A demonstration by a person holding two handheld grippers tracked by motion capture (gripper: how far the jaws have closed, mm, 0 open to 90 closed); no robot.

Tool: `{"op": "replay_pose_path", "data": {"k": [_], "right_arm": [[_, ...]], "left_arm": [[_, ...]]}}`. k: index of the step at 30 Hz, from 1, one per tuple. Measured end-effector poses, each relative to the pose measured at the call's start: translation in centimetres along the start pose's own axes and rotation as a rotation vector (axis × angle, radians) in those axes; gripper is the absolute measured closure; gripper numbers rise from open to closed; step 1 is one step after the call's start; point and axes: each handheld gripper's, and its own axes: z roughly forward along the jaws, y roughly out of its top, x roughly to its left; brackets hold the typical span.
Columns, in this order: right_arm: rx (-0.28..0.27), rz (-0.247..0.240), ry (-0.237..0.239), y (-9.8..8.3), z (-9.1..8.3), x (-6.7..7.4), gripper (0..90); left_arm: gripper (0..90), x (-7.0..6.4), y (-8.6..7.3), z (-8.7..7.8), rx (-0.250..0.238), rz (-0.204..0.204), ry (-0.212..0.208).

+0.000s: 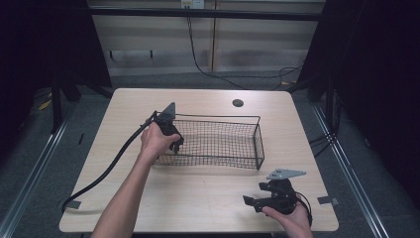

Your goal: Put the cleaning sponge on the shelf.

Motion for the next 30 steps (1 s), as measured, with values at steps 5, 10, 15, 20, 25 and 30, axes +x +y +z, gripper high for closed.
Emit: {"op": "replay_pose_path", "data": {"k": [5,10,15,20,25,30], "right_arm": [[0.002,-0.001,0.001,0.00,0.01,0.03,18.6],[0.000,-0.002,0.001,0.01,0.00,0.01,18.7],[0.001,-0.001,0.002,0.01,0.01,0.03,18.7],[-0.001,-0.002,0.000,0.00,-0.04,0.01,18.7],[-0.001,-0.004,0.000,0.02,-0.01,0.02,18.7],[-0.001,-0.004,0.000,0.01,-0.03,0.03,18.8]], "left_arm": [[24.2,-0.15,0.03,0.21,-0.009,-0.003,0.008],[24.1,-0.23,0.20,0.39,-0.004,0.000,0.013],[23.8,-0.25,0.23,0.58,-0.012,-0.009,0.017],[23.2,-0.19,0.29,0.58,-0.005,-0.010,0.009],[20.9,-0.09,0.27,0.58,0.005,-0.005,-0.012],[20.9,-0.14,0.21,0.56,-0.010,-0.017,-0.011]]}}
